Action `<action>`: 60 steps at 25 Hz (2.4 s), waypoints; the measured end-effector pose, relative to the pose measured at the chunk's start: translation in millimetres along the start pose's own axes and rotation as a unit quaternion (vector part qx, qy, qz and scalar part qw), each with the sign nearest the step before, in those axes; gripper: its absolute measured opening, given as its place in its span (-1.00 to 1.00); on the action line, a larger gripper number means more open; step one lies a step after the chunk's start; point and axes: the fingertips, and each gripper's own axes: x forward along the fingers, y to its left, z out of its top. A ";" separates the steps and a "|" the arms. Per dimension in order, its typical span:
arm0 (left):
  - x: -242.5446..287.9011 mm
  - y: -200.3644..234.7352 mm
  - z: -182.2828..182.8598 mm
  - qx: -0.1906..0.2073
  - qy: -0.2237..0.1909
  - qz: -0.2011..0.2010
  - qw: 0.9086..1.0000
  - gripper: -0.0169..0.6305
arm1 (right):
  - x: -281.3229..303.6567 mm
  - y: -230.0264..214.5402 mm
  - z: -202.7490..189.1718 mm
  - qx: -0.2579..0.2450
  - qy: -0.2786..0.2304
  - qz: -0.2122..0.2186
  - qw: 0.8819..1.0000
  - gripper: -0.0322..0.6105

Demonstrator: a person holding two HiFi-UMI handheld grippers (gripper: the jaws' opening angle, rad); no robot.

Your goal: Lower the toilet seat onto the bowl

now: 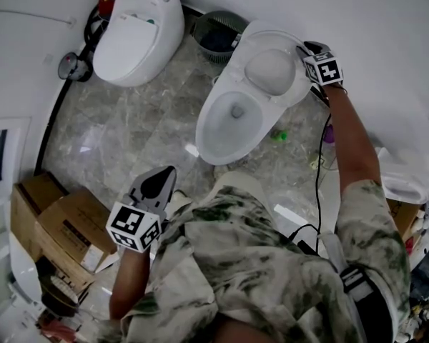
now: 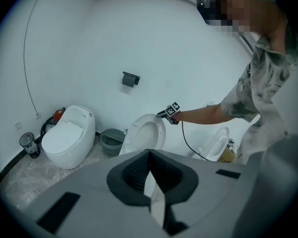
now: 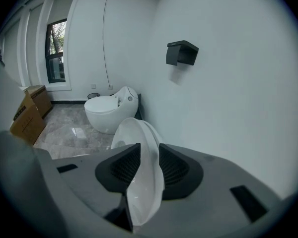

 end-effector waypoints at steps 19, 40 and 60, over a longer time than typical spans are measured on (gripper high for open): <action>-3.8 12.4 -6.7 -0.011 0.000 0.010 1.000 -0.88 | 11.2 2.8 -5.2 0.000 0.013 0.002 1.000 -0.57; -23.0 15.7 -14.1 -0.005 -0.003 -0.004 1.000 -0.88 | -16.9 45.9 -1.8 -0.018 0.010 0.008 1.000 -0.58; -51.3 18.3 -34.7 -0.004 -0.009 -0.005 1.000 -0.88 | -41.8 92.3 -3.9 -0.027 0.003 0.018 0.999 -0.57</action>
